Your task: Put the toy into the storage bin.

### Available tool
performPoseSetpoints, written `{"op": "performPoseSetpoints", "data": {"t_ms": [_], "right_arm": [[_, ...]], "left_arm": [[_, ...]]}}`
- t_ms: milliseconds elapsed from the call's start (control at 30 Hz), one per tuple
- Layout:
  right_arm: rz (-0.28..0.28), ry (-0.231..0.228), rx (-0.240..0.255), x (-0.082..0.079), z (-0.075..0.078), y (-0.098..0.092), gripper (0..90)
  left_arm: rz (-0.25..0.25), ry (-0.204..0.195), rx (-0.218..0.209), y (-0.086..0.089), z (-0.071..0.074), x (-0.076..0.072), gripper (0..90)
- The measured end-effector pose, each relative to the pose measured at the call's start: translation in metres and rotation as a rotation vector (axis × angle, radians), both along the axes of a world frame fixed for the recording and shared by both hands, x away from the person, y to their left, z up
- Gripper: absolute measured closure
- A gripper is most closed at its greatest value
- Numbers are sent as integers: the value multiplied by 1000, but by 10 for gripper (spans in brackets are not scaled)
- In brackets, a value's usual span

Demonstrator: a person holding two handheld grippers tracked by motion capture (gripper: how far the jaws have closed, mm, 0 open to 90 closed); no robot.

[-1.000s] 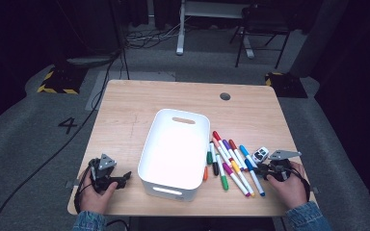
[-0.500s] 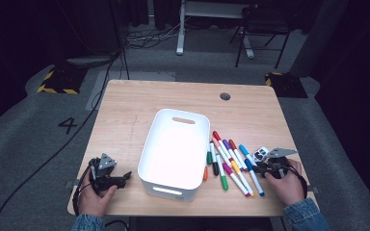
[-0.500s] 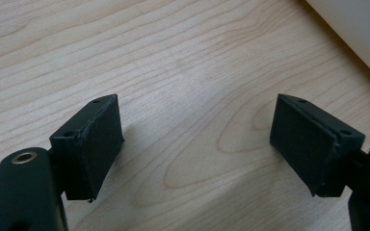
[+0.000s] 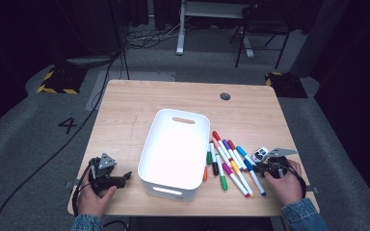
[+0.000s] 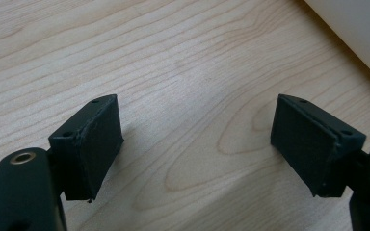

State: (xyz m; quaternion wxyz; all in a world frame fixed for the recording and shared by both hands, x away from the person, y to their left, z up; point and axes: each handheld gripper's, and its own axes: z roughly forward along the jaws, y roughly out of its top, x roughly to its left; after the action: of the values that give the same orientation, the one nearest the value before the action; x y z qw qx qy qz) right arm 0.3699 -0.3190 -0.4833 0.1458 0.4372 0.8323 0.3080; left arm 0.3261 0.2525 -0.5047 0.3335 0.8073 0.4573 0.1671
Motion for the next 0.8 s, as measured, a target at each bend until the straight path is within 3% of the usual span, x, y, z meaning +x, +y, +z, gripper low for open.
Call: {"op": "performPoseSetpoints", "data": {"t_ms": [333, 667, 800], "right_arm": [[7, -38, 38, -6, 16, -3, 765], [47, -65, 67, -13, 41, 1, 764], [69, -92, 91, -17, 59, 5, 764]], "left_arm": [[1, -5, 4, 0, 0, 0, 186], [-2, -9, 13, -1, 0, 1, 179], [-17, -2, 7, -1, 0, 2, 179]]}}
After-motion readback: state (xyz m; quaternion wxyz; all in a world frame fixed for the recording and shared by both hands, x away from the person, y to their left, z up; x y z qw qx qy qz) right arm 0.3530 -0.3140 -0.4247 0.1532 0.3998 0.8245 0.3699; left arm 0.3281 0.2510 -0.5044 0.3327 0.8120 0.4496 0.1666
